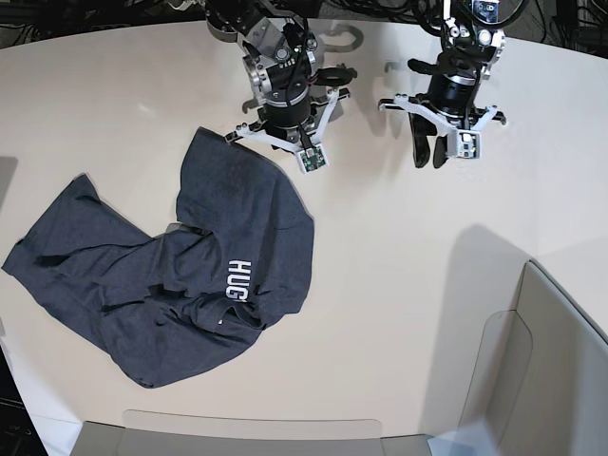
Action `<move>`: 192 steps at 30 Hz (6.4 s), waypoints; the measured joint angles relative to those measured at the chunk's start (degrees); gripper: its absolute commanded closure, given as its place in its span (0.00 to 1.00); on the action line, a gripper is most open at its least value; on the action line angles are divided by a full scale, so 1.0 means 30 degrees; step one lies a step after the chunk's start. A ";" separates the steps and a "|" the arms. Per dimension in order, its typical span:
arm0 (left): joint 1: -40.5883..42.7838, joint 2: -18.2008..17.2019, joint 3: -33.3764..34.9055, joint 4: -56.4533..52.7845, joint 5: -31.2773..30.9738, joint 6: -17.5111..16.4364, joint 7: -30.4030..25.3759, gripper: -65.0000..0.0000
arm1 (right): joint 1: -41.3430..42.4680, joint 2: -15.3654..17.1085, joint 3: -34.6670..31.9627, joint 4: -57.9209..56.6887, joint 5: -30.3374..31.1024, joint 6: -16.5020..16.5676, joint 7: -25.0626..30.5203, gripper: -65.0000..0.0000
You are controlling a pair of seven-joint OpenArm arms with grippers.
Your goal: Layout the t-shirt on the table in an organized manner, then fold the t-shirt properly
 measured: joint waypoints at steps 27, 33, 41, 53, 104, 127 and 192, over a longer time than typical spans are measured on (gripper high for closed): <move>-0.6193 -0.1326 -0.0525 -0.0823 -0.8692 -0.0029 0.8757 0.73 | 0.8182 -0.3381 1.7653 -0.3453 0.5289 -0.0117 0.2149 0.58; -0.6193 -0.1275 -0.0481 -0.0882 -0.8692 -0.0036 0.9216 0.73 | 0.7956 -0.3031 2.2578 -0.5537 1.2131 -0.0189 0.5311 0.58; -0.6156 -0.1282 -0.0481 -0.0882 -0.8692 -0.0029 0.9486 0.73 | 0.8779 -0.2929 2.0648 -0.6659 1.3901 -0.0233 0.8298 0.58; -0.6091 -0.1290 -0.0488 -0.0954 -0.8684 -0.0029 0.9559 0.73 | 1.0469 -0.3184 2.0320 -1.1081 1.4032 -0.0342 1.0185 0.58; -1.4775 0.2040 -0.0627 -1.6874 -1.3610 0.0036 0.9056 0.73 | 1.2786 -0.1880 1.6735 -1.2160 1.4047 -0.0073 1.0411 1.00; -1.5883 0.2987 0.4350 -1.8928 -1.3231 -0.0080 0.6200 0.73 | 1.3282 -0.1603 1.6604 -1.2254 1.4010 -0.0204 1.0448 1.00; -0.7227 -0.7854 -1.5001 -0.0233 -1.8469 -0.0160 0.8109 1.00 | 2.0924 -0.3745 0.7555 -0.9041 1.4440 0.0095 1.0455 1.00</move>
